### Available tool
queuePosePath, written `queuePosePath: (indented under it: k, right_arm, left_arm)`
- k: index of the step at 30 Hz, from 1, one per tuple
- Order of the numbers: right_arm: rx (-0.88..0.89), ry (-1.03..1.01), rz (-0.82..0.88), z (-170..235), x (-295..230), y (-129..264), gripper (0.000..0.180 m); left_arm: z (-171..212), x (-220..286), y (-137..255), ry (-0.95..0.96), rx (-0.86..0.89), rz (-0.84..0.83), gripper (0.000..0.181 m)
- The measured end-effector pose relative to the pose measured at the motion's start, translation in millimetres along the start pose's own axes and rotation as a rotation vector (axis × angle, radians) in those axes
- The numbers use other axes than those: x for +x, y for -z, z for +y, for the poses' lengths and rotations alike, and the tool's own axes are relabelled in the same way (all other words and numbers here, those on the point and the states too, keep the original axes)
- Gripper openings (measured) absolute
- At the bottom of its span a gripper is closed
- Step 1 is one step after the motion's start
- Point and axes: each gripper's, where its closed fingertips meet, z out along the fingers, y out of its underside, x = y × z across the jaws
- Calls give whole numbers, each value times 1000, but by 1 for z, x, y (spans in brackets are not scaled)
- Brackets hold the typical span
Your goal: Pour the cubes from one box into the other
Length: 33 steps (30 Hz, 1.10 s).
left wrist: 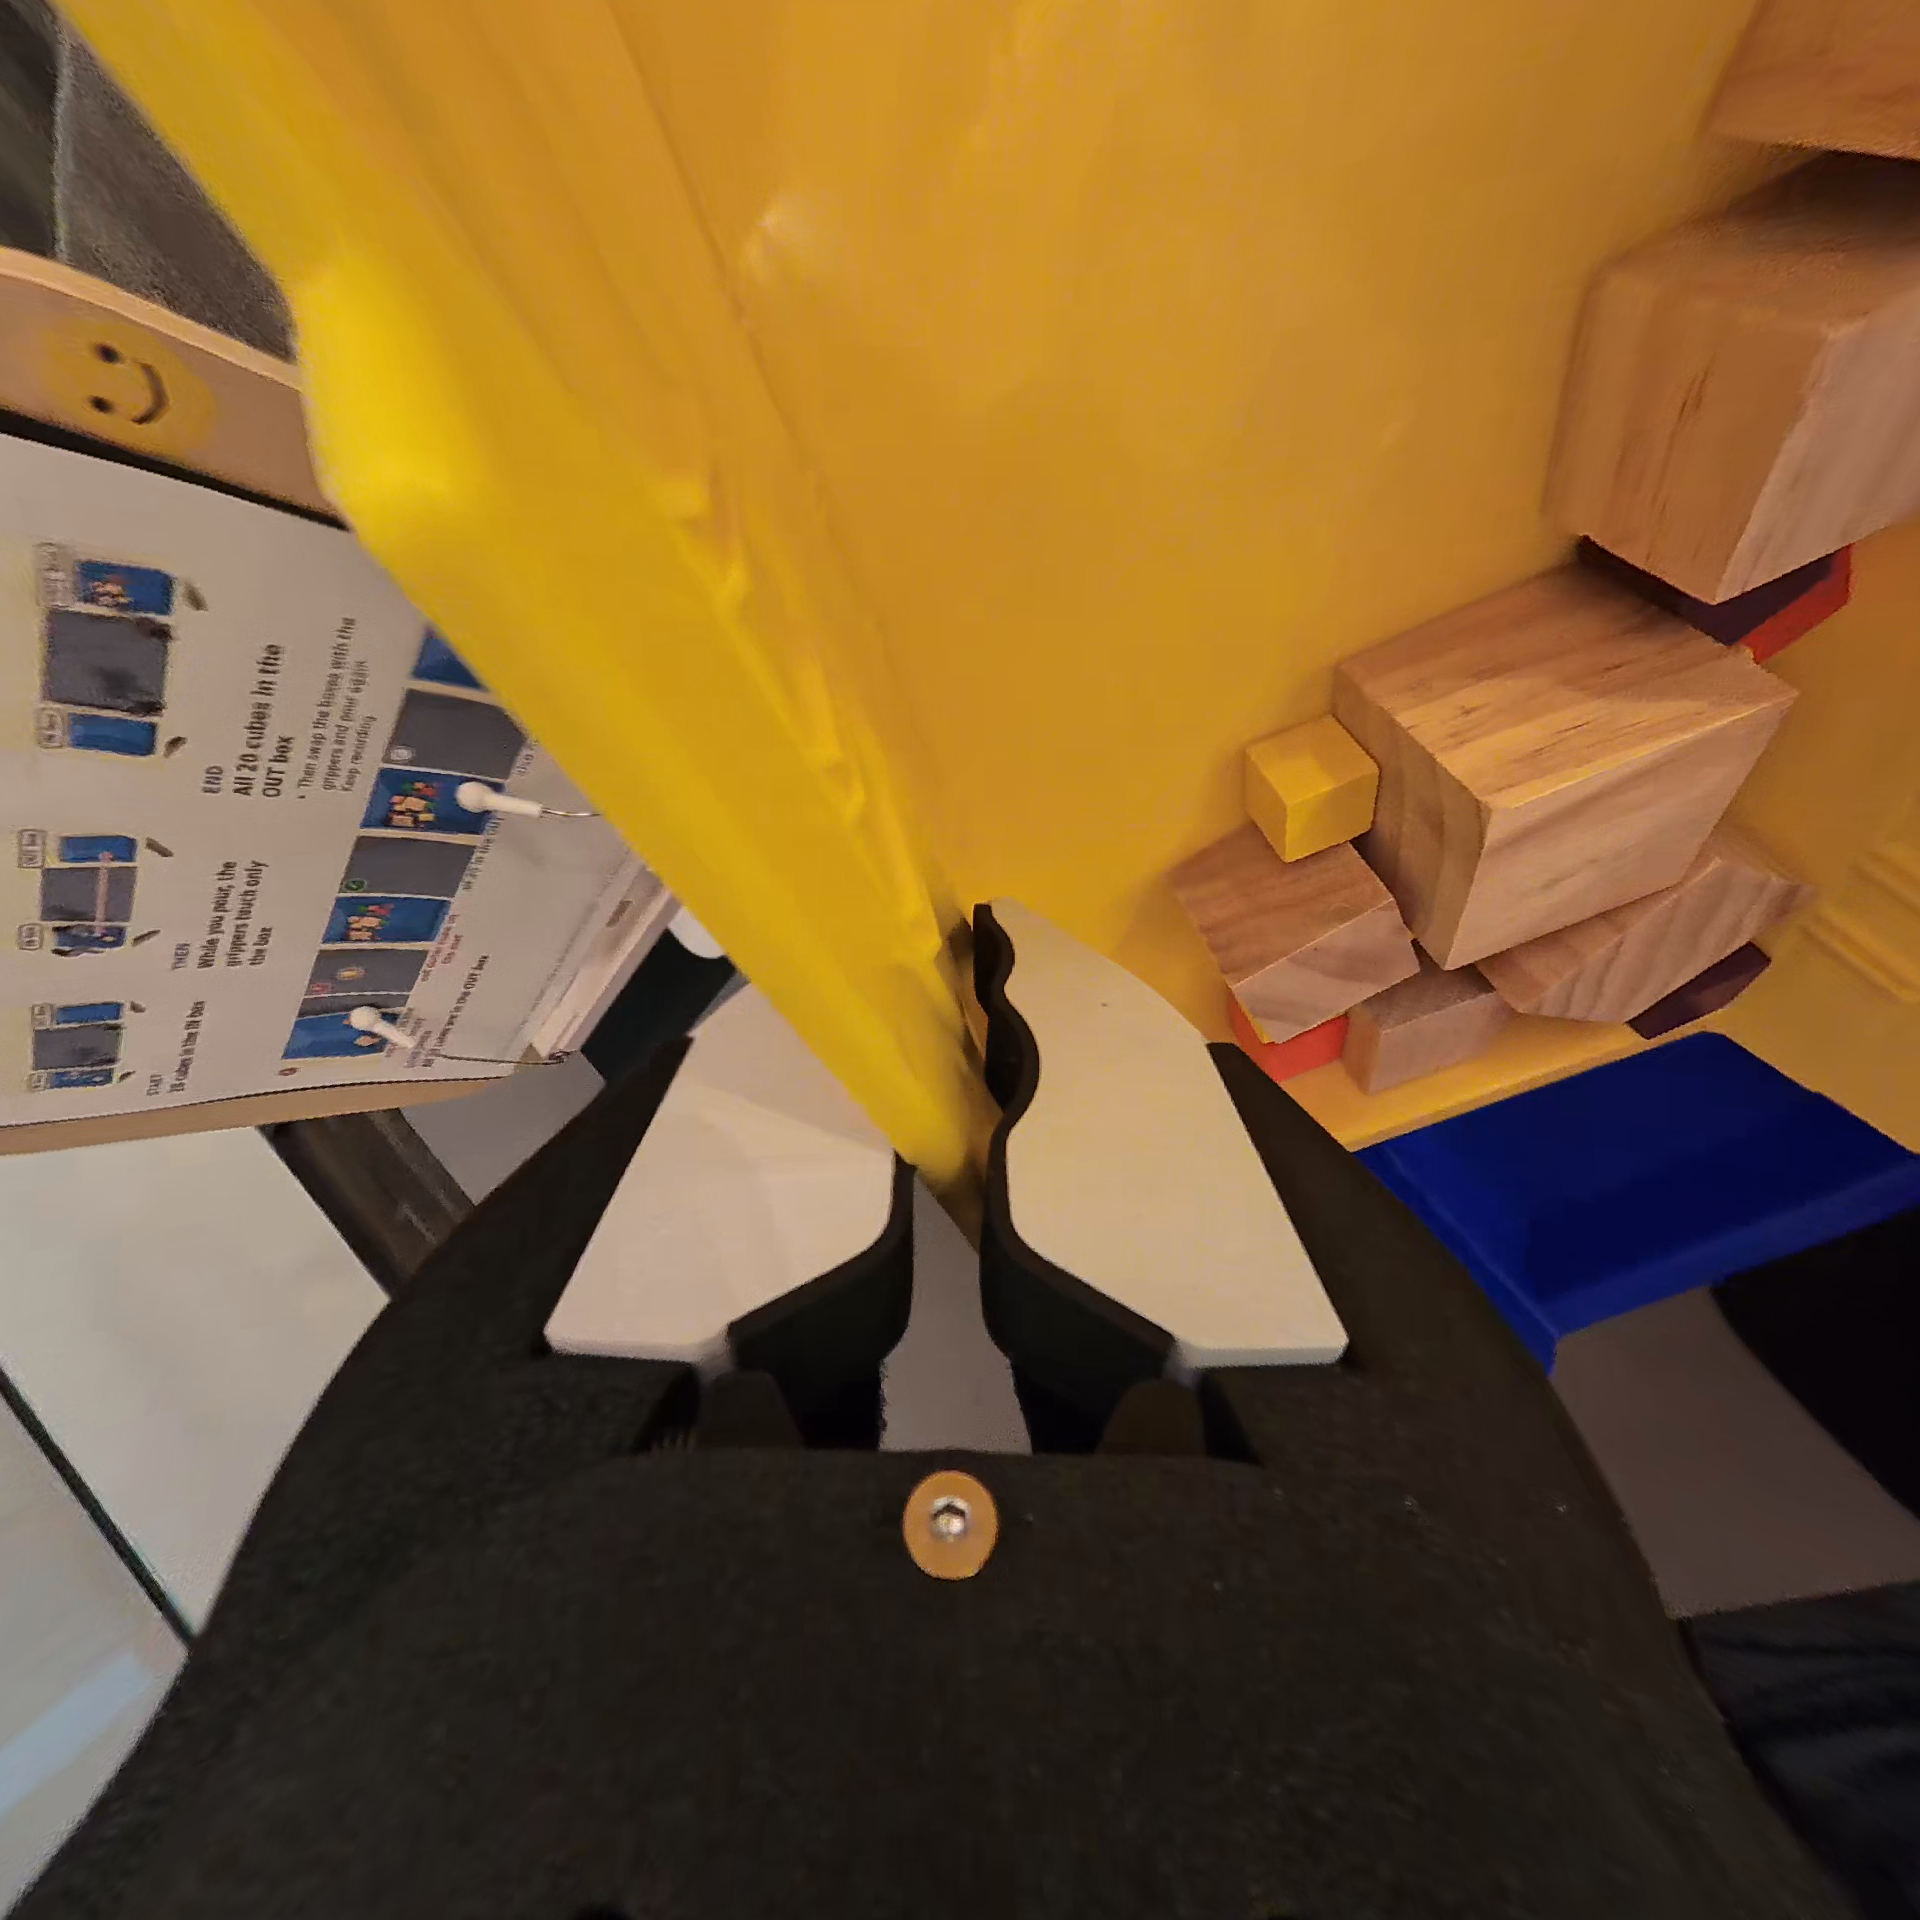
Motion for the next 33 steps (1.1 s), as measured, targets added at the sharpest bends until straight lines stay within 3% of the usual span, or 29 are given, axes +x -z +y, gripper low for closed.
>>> queuePosePath:
  k: [22, 33]
  right_arm:
    - [292, 148, 28, -41, -27, 31, 5]
    - [357, 194, 40, -48, -37, 40, 5]
  left_arm:
    - [17, -19, 42, 31, 296, -130, 11]
    - [25, -23, 50, 68, 359, -150, 11]
